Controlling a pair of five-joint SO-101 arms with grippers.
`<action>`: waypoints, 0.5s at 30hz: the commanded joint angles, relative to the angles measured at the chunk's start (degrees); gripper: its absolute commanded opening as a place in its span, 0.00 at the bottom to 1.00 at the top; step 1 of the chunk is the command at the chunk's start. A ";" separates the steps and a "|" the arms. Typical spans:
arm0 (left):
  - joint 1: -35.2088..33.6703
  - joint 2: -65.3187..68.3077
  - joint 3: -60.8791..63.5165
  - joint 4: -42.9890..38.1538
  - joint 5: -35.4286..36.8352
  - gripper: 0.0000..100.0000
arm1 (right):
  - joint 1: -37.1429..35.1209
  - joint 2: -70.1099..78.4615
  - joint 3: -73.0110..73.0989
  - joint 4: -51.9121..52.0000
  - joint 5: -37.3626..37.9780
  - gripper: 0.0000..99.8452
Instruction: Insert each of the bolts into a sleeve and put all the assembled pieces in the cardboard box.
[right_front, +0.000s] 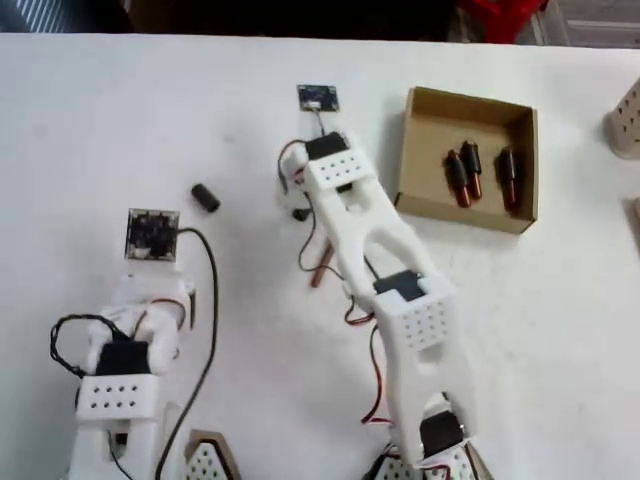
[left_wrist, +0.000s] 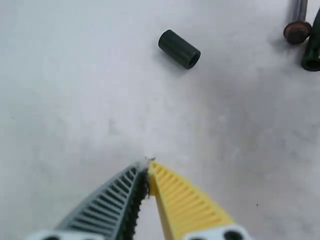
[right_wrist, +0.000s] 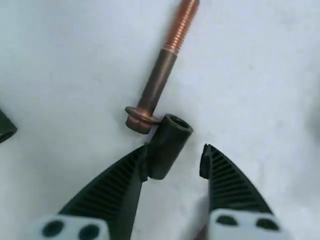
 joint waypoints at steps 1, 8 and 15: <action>0.84 -1.19 -0.18 0.18 -0.53 0.02 | -0.75 2.24 -0.97 -2.42 -1.32 0.15; 0.84 -1.19 -0.18 0.18 -0.53 0.02 | -0.84 3.03 -1.05 -0.31 -1.67 0.12; 0.84 -1.19 -0.09 0.18 -0.53 0.02 | 0.31 3.56 -1.05 -2.59 -1.23 0.03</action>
